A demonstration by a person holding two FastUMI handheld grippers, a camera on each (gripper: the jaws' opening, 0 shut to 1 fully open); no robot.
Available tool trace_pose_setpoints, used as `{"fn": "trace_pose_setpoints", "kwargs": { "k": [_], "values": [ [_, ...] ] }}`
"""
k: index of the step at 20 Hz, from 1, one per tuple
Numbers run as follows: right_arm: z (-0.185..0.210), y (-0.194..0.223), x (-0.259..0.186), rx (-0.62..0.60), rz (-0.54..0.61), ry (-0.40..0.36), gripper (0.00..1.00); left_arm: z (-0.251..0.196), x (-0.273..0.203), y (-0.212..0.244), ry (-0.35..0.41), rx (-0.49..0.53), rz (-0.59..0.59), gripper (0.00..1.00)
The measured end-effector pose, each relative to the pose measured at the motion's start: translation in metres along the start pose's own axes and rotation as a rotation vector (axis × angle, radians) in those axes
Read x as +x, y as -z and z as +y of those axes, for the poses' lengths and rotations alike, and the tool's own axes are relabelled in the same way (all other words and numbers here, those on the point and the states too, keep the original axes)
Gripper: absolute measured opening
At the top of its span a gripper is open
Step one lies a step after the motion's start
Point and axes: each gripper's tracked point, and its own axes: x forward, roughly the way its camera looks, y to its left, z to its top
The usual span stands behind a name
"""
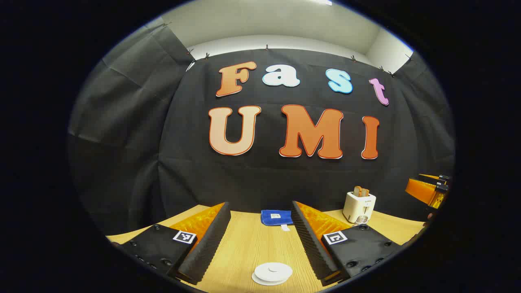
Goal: Open the teacup lid with one hand, grasp the water bottle and pour water into the teacup with the other hand; after pouring, place the water bottle on the coaster and then close the teacup lid.
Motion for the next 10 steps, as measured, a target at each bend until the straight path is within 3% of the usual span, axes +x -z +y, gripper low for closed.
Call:
{"fn": "trace_pose_setpoints", "kwargs": {
  "k": [4, 5, 6, 10],
  "values": [
    [0.0045, -0.001, -0.0043, -0.034, -0.003, -0.007, 0.97, -0.0004, -0.0005, -0.0009, 0.004, -0.004, -0.003, 0.98],
    [0.003, -0.0025, -0.004, -0.051, -0.01, 0.003, 0.93, 0.0, -0.0008, -0.0014, 0.002, -0.003, -0.003, 0.98],
    [0.0028, -0.0028, -0.0035, -0.064, -0.017, 0.011, 0.97, -0.0002, -0.0013, -0.002, 0.003, -0.003, -0.006, 0.98],
    [0.0065, -0.0022, -0.0034, -0.086, -0.022, 0.012, 0.97, -0.0027, 0.0003, -0.0009, 0.012, -0.004, -0.002, 0.98]
  ]
}}
